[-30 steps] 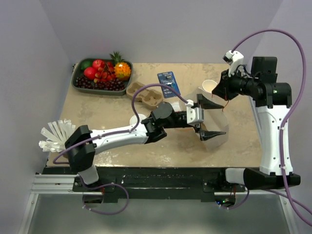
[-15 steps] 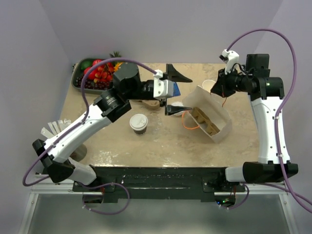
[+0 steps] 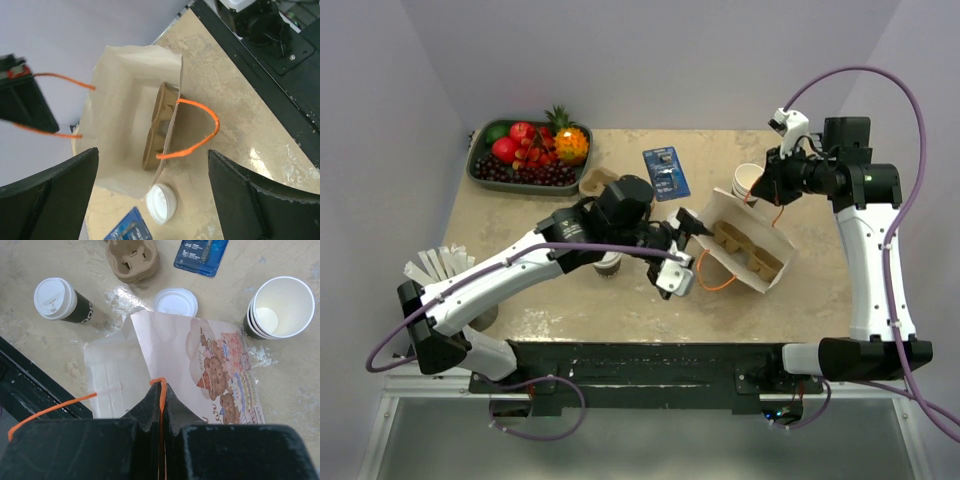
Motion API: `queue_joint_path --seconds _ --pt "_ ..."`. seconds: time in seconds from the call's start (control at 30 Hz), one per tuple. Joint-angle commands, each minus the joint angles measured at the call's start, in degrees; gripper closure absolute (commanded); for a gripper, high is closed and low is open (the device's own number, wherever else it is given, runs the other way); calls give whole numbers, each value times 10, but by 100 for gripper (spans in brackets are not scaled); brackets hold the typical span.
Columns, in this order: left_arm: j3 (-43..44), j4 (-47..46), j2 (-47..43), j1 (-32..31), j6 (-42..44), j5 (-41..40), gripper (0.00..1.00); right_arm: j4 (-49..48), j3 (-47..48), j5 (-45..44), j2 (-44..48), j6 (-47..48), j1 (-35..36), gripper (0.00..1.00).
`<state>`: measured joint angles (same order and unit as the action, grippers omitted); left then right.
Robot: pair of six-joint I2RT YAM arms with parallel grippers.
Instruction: Pack the takeout coffee
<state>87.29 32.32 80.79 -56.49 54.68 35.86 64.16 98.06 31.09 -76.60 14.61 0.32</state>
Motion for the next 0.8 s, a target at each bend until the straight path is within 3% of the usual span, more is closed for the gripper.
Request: queue_joint_path --seconds 0.0,0.17,0.23,0.33,0.37,0.43,0.63,0.77 --pt "-12 -1 25 -35 124 -49 7 -18 -9 17 16 8 -2 100" --pt "7 -13 78 -43 176 -42 11 -21 -16 21 16 6 -1 100" --pt "24 8 96 -43 193 -39 18 -19 -14 24 15 7 -1 100" --pt "34 7 98 -44 195 -32 53 -16 -11 23 15 13 -1 100" --pt "35 6 96 -44 191 -31 79 -14 -8 24 14 15 -1 100" --pt "33 -4 89 -44 181 -35 100 -17 -6 27 12 15 -2 100" --pt "-3 -104 44 -43 120 -47 100 -30 0 35 8 2 -1 100" --pt "29 -151 41 -35 2 -54 100 -26 59 36 -2 9 -1 100"
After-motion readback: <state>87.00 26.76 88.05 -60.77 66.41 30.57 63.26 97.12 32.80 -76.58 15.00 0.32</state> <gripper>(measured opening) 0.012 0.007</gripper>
